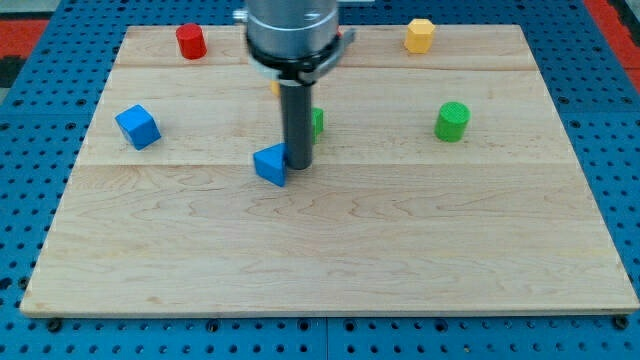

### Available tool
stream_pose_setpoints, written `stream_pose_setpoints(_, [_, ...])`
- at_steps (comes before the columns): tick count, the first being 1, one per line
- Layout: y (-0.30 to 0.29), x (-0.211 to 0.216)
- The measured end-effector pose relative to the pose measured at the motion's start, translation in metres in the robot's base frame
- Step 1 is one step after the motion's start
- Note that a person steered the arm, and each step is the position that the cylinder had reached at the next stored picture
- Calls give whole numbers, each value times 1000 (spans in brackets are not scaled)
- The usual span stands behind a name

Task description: Push the blue triangle towards the bottom left side of the board

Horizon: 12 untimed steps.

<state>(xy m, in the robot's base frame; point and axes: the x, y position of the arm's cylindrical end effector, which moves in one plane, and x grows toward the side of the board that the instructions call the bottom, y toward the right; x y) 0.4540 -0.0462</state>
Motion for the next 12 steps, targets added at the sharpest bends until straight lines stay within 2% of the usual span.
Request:
stream_pose_setpoints(1, [-65,23])
stream_pose_setpoints(3, [-70,-21])
stream_pose_setpoints(4, [-110,-14])
stream_pose_setpoints(5, [-132,36])
stream_pose_setpoints(6, [-120,29])
stream_pose_setpoints(7, [-58,32])
stream_pose_setpoints(8, [-71,48])
stream_pose_setpoints(9, [-111,57])
stream_pose_setpoints(11, [-118,57])
stream_pose_setpoints(12, [-150,58])
